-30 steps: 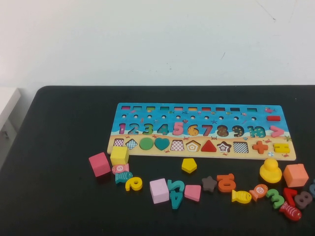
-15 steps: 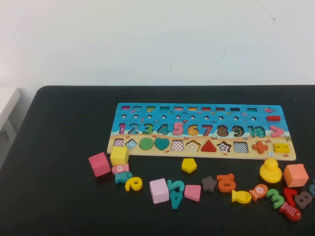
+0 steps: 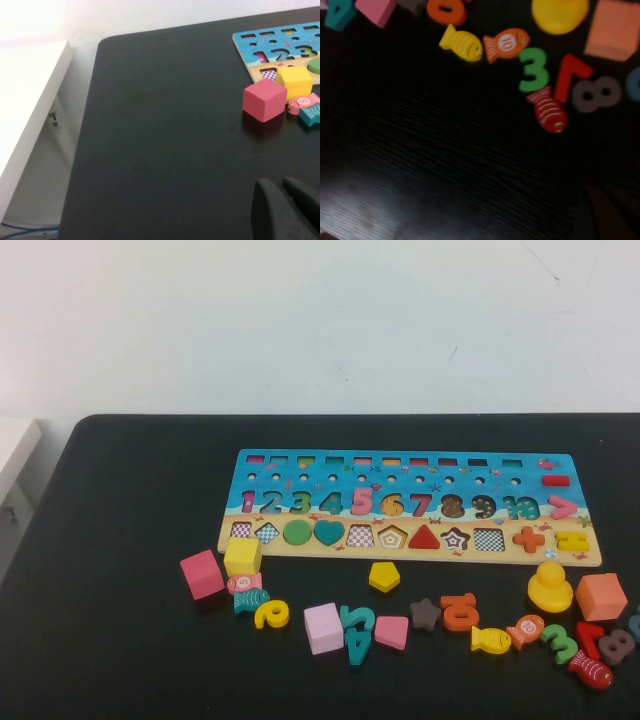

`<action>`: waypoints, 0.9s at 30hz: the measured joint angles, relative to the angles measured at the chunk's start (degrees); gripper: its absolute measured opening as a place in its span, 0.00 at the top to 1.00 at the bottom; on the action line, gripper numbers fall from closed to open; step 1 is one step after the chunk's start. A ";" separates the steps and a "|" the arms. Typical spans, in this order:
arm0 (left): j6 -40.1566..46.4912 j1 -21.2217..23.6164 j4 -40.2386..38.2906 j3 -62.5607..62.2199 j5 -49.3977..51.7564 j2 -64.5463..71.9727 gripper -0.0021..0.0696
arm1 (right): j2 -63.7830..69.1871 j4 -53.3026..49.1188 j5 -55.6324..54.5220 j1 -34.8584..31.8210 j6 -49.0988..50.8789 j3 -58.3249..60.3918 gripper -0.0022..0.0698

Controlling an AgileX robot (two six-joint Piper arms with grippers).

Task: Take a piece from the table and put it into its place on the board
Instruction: Pick up the "Pentagon"

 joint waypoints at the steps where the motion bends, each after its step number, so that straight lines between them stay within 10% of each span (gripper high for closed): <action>1: 0.00 0.00 0.00 0.00 0.00 0.00 0.97 | 2.36 1.61 -0.31 0.00 -0.22 0.00 0.94; 16: 0.00 0.00 0.00 0.00 0.00 0.00 0.97 | 19.52 11.68 -3.92 15.02 0.60 -15.03 0.69; 27: 0.00 0.00 0.00 0.00 0.00 0.00 0.97 | 35.17 -6.78 0.56 32.62 17.50 -37.20 0.42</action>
